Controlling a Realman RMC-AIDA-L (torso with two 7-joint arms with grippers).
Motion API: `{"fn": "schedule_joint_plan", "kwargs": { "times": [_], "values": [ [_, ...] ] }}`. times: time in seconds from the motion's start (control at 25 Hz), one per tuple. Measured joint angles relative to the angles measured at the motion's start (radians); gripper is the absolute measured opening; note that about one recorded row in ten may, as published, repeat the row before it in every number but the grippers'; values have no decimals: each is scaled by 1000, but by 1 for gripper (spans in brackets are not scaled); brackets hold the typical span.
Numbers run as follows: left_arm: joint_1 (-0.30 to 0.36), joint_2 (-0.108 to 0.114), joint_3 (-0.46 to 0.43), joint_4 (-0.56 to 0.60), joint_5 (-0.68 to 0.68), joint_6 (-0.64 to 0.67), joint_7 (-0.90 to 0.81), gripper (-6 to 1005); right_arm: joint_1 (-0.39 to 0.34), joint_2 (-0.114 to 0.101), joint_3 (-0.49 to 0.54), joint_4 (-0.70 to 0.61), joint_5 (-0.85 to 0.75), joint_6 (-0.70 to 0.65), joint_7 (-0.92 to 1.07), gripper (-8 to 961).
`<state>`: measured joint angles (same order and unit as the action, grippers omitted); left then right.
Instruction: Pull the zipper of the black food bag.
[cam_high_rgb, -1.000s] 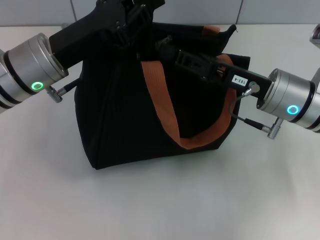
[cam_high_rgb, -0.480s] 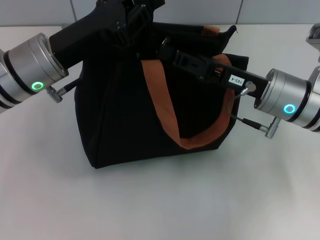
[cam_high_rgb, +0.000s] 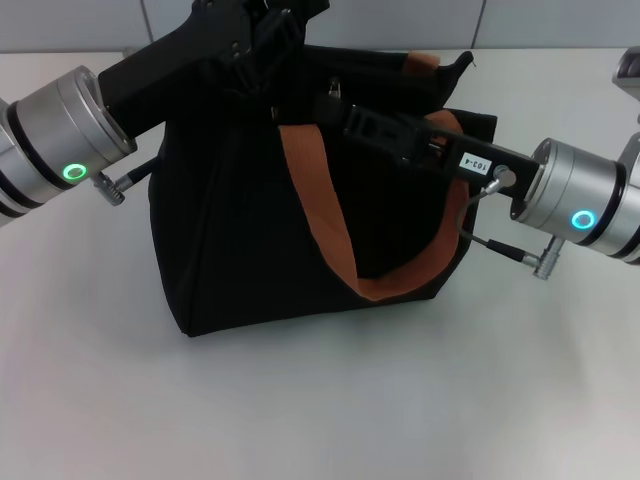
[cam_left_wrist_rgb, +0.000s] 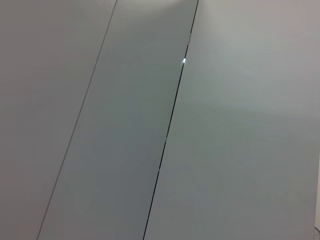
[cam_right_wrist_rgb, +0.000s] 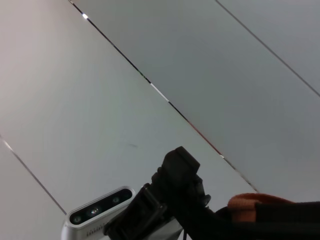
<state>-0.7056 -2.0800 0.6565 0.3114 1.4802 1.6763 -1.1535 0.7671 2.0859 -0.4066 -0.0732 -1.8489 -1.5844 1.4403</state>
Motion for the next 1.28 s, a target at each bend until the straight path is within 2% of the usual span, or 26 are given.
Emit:
{"fn": "schedule_joint_plan", "kwargs": {
  "times": [0.24, 1.28],
  "values": [
    [1, 0, 0, 0, 0, -1, 0, 28, 3, 1, 1, 2, -1, -4, 4, 322],
    [4, 0, 0, 0, 0, -3, 0, 28, -10, 3, 12, -1, 5, 54, 50, 310]
  ]
}}
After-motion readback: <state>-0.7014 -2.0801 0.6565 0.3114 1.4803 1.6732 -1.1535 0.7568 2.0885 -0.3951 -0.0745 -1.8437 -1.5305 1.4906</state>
